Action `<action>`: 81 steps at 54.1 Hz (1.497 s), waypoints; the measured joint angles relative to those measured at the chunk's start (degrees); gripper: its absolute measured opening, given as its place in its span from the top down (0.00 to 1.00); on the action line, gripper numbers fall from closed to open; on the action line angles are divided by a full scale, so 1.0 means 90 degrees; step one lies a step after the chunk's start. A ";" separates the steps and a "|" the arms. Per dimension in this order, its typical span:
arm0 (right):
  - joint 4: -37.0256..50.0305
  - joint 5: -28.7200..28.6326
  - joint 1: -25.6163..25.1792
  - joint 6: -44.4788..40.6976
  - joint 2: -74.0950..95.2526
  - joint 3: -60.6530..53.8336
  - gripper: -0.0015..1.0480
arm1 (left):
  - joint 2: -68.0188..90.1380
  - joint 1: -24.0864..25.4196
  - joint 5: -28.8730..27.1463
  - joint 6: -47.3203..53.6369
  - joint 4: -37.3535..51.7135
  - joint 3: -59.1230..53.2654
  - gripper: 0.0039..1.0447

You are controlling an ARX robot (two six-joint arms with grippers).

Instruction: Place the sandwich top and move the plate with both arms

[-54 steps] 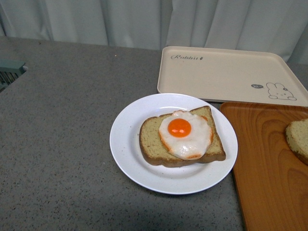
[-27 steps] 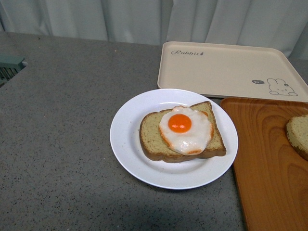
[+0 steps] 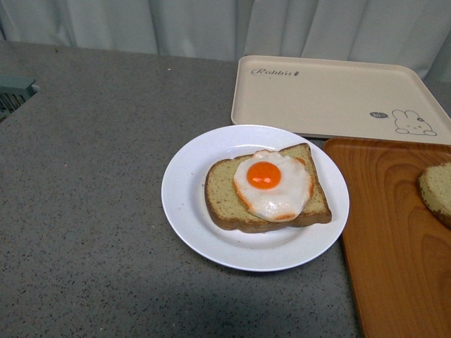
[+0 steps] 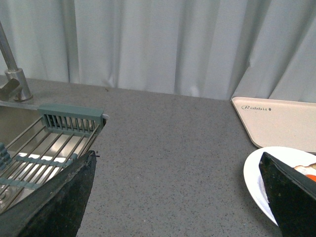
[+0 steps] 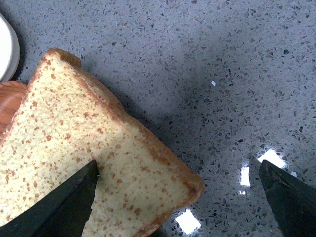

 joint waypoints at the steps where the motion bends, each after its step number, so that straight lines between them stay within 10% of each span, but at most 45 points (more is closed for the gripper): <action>1: 0.0005 0.0000 0.0010 0.0019 0.0007 0.0000 0.09 | 0.0000 0.0000 0.0000 0.0000 0.0000 0.0000 0.06; 19: 0.0160 -0.0002 0.0121 0.0240 0.0095 0.0000 0.09 | 0.0000 0.0000 0.0000 0.0000 0.0000 0.0000 0.06; 55: -0.0019 -0.0321 0.0780 0.0595 -0.0631 0.0333 0.98 | 0.0000 0.0000 0.0000 0.0000 0.0000 0.0000 0.06; 81: 0.0716 -0.0282 0.2210 0.1018 -0.1994 0.0398 0.98 | 0.0000 0.0000 0.0000 0.0000 0.0000 0.0000 0.06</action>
